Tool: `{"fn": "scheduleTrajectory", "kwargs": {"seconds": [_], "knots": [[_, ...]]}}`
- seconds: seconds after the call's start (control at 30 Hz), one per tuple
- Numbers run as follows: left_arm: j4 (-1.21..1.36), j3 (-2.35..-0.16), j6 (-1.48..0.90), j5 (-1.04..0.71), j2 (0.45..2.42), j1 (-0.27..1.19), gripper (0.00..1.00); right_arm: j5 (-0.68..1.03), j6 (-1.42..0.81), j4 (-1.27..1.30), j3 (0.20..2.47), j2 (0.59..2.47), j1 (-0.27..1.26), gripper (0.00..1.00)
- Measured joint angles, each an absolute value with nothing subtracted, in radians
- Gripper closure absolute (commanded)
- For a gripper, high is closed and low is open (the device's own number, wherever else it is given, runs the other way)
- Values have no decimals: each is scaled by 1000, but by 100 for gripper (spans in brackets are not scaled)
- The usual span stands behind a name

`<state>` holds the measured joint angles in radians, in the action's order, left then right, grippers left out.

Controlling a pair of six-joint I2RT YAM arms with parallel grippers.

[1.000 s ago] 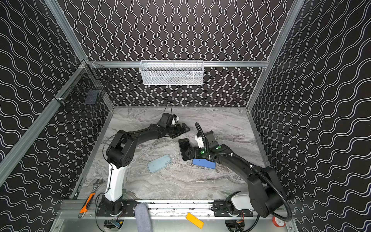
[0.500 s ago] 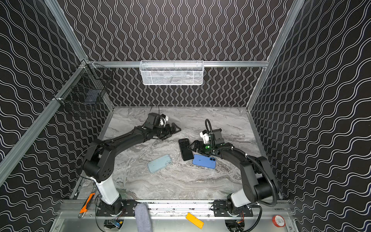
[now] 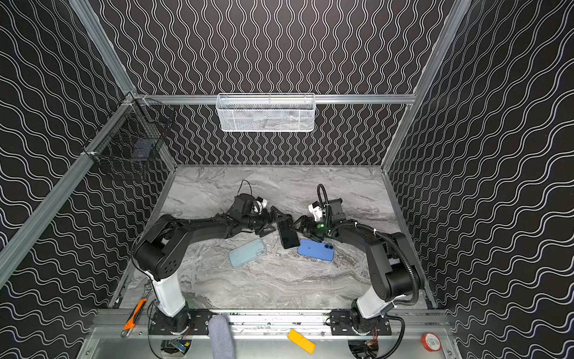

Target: Put the phone into the phone case

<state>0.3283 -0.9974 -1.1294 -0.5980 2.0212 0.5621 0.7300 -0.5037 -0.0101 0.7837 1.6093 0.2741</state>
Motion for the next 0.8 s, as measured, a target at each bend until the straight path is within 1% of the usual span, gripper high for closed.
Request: {"fn": "scheduleTrajectory", "kwargs": {"seconds": [0.5,0.67,0.8], "knots": [[326,-1040,-1106,-550,2021,572,2,836,-515,49,686,1627,275,8],[292,-1101,-1061,-517,2035,570,2,863,-522,60,662,1626,275,8],[255,-1175,-1015,-496,2057,566,2,890,-548,117,616,1613,275,8]]}}
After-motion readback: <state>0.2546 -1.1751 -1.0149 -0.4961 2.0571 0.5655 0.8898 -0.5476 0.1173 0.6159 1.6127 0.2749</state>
